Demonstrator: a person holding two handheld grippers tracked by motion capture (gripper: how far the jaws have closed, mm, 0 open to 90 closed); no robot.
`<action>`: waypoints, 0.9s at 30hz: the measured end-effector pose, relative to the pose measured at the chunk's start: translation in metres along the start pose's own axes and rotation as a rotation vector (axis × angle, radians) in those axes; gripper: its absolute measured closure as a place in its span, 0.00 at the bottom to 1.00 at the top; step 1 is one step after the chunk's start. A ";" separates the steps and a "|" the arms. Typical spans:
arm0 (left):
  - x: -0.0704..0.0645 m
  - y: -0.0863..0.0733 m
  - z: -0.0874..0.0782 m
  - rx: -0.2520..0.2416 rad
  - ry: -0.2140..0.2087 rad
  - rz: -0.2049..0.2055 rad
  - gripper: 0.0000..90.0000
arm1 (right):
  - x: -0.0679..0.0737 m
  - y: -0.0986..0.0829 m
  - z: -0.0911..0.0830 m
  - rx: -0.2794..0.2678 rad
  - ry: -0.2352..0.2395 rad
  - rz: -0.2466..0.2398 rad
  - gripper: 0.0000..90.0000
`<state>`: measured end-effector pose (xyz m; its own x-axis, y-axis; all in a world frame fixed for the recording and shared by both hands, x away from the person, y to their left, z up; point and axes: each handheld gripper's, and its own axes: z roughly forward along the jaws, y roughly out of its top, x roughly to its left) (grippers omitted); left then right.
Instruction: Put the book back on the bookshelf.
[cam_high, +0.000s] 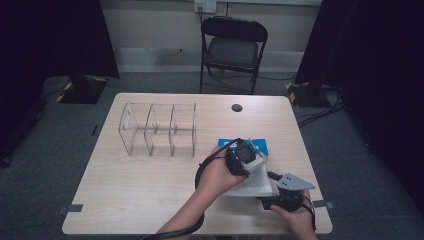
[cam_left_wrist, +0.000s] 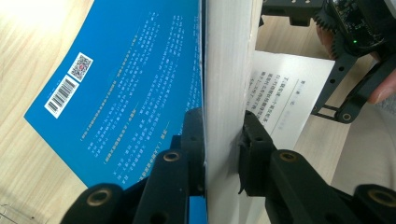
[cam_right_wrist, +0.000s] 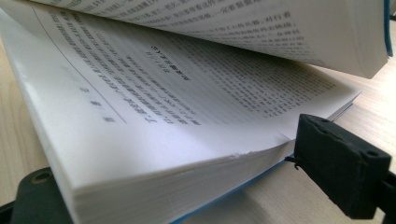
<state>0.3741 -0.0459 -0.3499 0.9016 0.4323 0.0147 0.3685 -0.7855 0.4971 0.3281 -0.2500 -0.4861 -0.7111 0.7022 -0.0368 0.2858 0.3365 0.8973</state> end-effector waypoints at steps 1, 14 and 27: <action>0.000 0.000 0.000 0.000 0.000 0.001 0.84 | 0.000 0.000 0.000 0.000 0.000 0.000 0.15; 0.001 0.000 -0.001 0.016 -0.006 0.006 0.84 | -0.011 -0.009 -0.007 0.035 -0.019 0.034 0.19; -0.001 0.002 -0.005 0.031 0.007 0.025 0.84 | -0.015 0.007 0.002 -0.004 0.001 0.008 0.19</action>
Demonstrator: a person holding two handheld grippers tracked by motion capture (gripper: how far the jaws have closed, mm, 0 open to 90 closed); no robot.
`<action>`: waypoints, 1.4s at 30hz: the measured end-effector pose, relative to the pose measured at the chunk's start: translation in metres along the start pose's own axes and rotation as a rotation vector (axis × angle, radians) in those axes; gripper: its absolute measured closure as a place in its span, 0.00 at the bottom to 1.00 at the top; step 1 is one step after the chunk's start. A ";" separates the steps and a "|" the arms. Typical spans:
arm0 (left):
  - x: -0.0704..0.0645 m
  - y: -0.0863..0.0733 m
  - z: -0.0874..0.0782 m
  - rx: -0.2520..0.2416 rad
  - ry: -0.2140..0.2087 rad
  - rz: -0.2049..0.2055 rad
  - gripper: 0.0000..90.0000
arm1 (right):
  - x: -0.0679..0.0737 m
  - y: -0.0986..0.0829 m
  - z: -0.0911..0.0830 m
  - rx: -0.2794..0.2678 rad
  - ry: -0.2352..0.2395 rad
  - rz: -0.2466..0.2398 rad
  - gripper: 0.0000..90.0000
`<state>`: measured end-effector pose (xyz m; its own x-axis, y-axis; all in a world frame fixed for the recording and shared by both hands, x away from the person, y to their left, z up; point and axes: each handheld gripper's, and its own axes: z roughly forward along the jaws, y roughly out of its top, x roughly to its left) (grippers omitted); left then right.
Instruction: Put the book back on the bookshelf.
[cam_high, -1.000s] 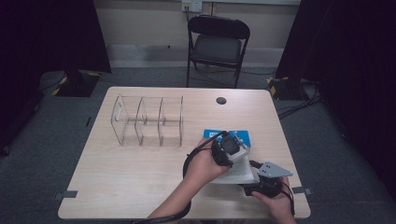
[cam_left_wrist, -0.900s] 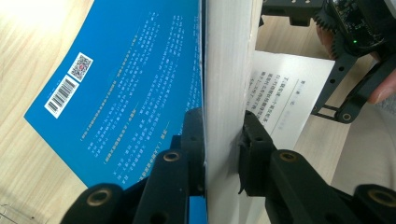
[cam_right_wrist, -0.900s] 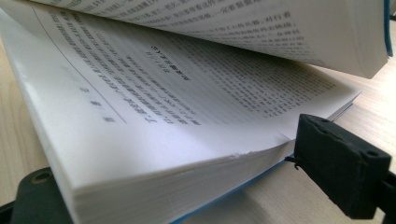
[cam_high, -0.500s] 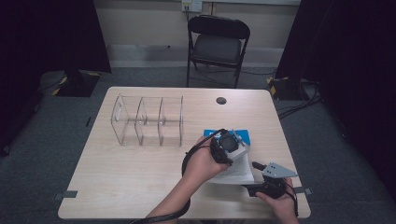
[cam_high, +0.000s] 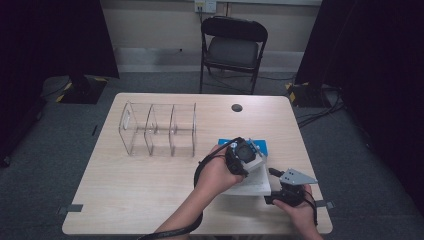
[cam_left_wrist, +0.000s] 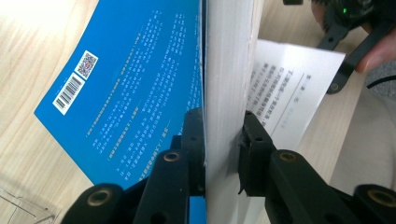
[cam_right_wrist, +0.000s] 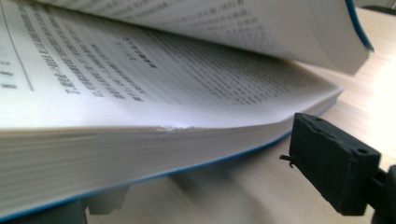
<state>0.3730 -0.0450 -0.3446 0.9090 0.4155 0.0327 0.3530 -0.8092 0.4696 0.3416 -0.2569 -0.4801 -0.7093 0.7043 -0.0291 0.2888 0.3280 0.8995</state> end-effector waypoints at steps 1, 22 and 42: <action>0.000 0.000 -0.001 0.008 0.001 0.003 0.84 | 0.000 0.000 0.000 0.000 0.000 0.000 0.19; -0.006 0.004 -0.024 -0.008 -0.022 0.019 0.84 | 0.001 0.034 -0.008 0.001 0.041 -0.051 0.15; -0.012 0.015 -0.042 -0.007 -0.010 0.049 0.84 | 0.005 0.045 -0.018 -0.060 0.033 -0.072 0.13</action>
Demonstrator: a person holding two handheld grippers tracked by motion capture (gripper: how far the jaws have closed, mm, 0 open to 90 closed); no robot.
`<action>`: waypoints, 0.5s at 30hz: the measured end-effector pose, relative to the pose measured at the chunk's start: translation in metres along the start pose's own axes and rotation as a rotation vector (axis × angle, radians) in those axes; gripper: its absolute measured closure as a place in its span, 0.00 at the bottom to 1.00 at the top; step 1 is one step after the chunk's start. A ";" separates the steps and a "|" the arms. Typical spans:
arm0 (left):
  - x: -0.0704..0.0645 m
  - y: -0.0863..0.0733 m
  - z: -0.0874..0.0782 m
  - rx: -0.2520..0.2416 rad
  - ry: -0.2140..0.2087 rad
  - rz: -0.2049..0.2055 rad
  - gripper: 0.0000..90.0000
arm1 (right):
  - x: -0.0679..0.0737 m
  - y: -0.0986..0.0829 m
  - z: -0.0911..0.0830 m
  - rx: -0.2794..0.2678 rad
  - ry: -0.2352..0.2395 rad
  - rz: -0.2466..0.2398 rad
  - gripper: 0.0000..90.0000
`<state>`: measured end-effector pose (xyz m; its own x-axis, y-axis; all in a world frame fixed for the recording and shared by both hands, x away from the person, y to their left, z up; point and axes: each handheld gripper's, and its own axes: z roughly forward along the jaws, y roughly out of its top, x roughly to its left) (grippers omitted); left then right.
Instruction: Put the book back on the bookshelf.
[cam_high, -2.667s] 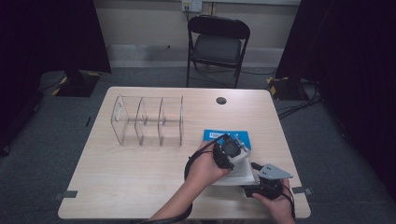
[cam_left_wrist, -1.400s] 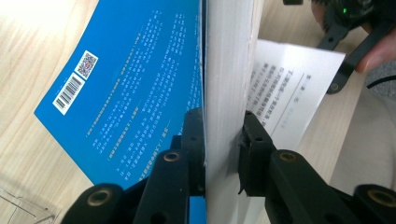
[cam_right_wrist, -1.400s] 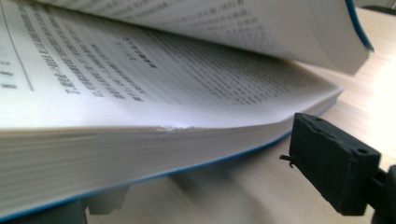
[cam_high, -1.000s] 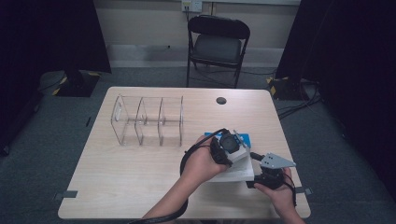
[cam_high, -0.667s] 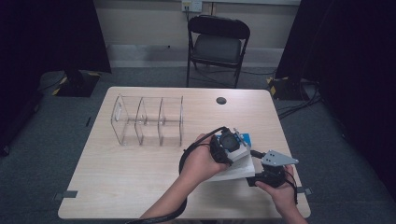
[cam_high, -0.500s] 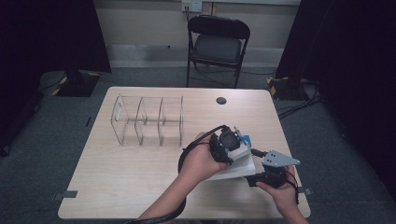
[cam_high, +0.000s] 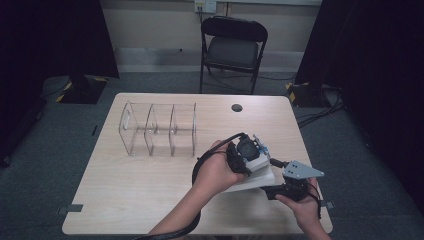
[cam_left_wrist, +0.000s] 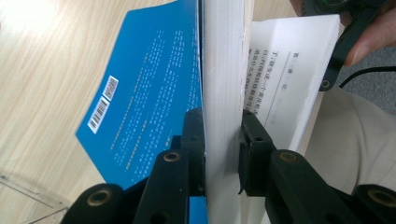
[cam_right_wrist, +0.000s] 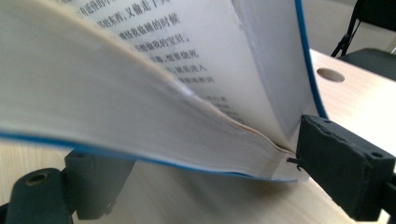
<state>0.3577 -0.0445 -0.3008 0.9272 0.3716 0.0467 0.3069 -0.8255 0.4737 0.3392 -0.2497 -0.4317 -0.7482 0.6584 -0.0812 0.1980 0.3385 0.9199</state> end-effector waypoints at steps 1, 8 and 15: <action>0.000 0.001 -0.002 0.002 0.000 0.000 0.84 | 0.000 0.003 -0.002 -0.009 0.005 -0.005 0.12; -0.001 0.006 -0.002 -0.001 -0.012 0.008 0.84 | -0.003 0.007 -0.004 0.003 0.021 -0.021 0.12; -0.003 0.009 0.000 0.004 -0.011 0.008 0.84 | -0.007 0.006 -0.005 0.001 0.033 -0.018 0.12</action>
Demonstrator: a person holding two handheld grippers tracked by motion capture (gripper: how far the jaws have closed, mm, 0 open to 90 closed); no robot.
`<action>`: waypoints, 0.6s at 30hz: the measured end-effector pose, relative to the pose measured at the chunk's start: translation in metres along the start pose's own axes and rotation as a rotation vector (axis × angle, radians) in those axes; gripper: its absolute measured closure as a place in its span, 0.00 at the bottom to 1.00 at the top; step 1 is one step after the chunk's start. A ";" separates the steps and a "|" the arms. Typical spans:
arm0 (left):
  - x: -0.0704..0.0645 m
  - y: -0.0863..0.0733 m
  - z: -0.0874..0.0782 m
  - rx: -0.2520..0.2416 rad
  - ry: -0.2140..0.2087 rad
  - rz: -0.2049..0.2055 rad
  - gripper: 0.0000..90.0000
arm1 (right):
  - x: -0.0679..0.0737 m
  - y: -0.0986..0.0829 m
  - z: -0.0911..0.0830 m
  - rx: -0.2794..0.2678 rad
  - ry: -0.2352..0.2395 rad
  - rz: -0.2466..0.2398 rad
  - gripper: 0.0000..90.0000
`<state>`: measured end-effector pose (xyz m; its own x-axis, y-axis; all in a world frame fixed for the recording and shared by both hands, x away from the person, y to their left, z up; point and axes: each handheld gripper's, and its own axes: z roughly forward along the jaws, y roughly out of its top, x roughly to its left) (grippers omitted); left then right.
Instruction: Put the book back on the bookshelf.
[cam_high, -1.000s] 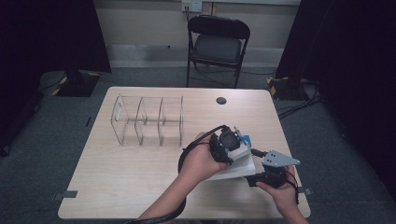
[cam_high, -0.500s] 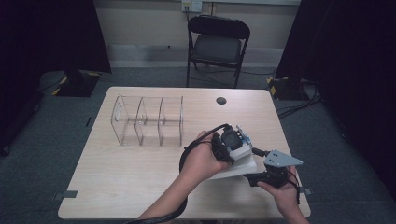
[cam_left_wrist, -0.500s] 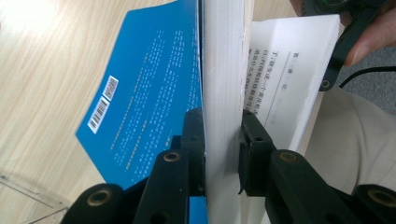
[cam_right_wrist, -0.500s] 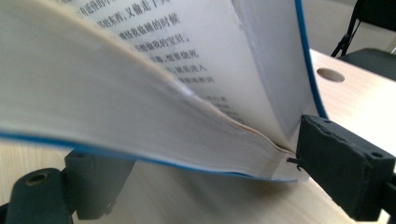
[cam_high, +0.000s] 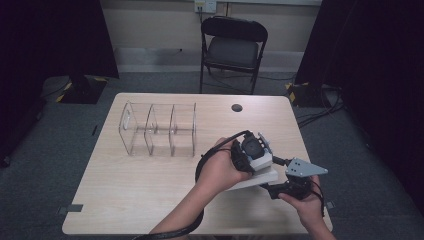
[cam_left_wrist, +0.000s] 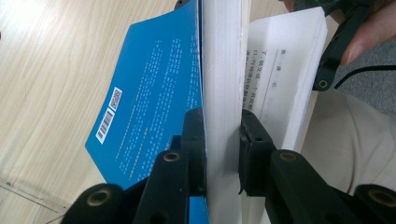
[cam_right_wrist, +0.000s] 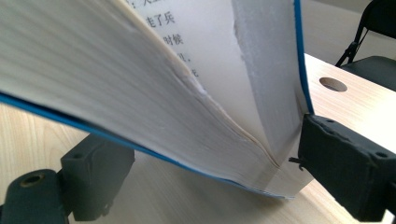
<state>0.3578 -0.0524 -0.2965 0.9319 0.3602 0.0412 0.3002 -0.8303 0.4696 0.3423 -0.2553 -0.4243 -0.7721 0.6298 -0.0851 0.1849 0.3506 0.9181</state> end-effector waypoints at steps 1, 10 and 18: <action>0.000 0.000 0.000 -0.002 0.002 0.004 0.84 | -0.001 0.000 0.000 -0.002 0.004 -0.005 0.12; -0.001 -0.001 -0.001 -0.006 0.001 -0.001 0.84 | 0.000 0.000 0.000 -0.004 -0.003 -0.009 0.12; 0.002 0.002 -0.012 0.001 -0.012 0.000 0.84 | 0.001 0.006 -0.003 -0.020 0.020 0.003 0.11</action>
<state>0.3577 -0.0484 -0.2847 0.9345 0.3547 0.0304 0.3001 -0.8307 0.4689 0.3409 -0.2547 -0.4179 -0.7833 0.6172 -0.0745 0.1754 0.3344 0.9259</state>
